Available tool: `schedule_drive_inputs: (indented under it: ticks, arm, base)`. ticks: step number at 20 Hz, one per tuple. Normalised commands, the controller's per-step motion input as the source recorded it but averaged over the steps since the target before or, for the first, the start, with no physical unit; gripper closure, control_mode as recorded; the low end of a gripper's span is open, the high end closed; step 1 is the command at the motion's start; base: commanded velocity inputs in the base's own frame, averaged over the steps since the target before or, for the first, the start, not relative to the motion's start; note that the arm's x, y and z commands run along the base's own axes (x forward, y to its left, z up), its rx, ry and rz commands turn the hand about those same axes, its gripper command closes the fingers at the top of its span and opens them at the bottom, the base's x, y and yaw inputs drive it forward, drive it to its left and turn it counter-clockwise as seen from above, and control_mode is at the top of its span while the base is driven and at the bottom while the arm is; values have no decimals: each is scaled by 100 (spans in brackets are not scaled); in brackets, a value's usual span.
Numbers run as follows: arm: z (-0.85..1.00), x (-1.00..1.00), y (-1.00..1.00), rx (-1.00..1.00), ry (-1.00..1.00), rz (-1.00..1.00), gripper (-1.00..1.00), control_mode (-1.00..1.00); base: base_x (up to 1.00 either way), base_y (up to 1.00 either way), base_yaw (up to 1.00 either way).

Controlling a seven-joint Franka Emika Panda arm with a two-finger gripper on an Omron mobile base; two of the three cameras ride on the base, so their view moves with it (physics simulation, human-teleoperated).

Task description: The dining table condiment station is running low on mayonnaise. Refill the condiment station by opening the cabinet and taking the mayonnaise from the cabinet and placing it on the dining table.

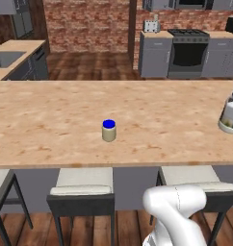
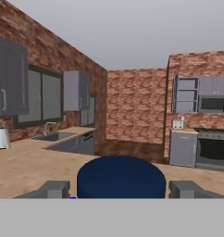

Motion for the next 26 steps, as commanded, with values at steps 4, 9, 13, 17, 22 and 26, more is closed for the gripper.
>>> schedule_drive_inputs:
  ticks: [4,9,13,17,22,26]
  arm:
    - [-56,91,-45,2,5,13,100,-100]
    - [-83,100,-39,5,10,26,100,-100]
    - [-82,89,-12,5,0,33,100,-100]
    - [-65,85,0,2,0,26,100,-100]
    - [-59,75,-1,0,-1,14,100,-100]
    - [-44,64,0,0,0,8,100,-100]
  base:
    - [0,0,0]
    - [0,0,0]
    - [0,0,0]
    - [0,0,0]
    - [0,0,0]
    - [0,0,0]
